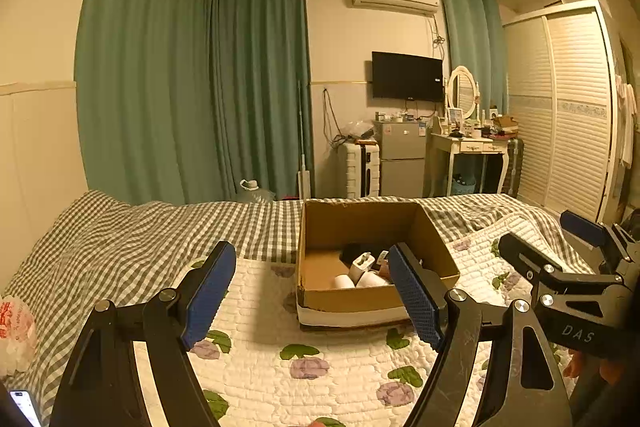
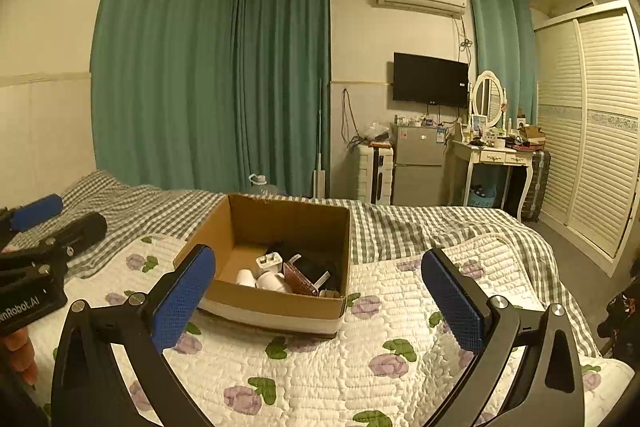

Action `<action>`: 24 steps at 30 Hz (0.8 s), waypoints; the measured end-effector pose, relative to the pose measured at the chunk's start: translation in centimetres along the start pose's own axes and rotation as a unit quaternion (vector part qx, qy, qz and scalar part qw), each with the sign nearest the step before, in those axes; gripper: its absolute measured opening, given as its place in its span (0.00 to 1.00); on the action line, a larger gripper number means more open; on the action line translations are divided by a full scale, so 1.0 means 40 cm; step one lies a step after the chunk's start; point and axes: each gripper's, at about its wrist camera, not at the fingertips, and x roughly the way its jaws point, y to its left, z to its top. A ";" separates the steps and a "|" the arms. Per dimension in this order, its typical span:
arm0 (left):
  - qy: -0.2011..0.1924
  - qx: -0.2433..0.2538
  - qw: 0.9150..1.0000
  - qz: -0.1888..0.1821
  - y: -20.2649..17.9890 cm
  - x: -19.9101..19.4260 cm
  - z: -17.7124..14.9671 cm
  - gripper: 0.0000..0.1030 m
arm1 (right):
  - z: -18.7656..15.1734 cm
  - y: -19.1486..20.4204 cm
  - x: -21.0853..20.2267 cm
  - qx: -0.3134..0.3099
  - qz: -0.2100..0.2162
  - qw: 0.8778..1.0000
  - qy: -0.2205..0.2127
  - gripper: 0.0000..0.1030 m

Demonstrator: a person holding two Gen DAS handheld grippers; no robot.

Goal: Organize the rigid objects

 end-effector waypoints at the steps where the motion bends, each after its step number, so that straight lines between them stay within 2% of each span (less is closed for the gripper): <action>1: 0.001 -0.001 1.000 0.001 0.001 0.000 0.000 0.79 | 0.000 0.000 0.000 -0.001 -0.001 1.000 0.001 1.00; 24: 0.012 -0.009 1.000 -0.008 0.001 0.007 -0.008 0.79 | -0.001 -0.006 -0.004 0.006 -0.005 1.000 0.008 1.00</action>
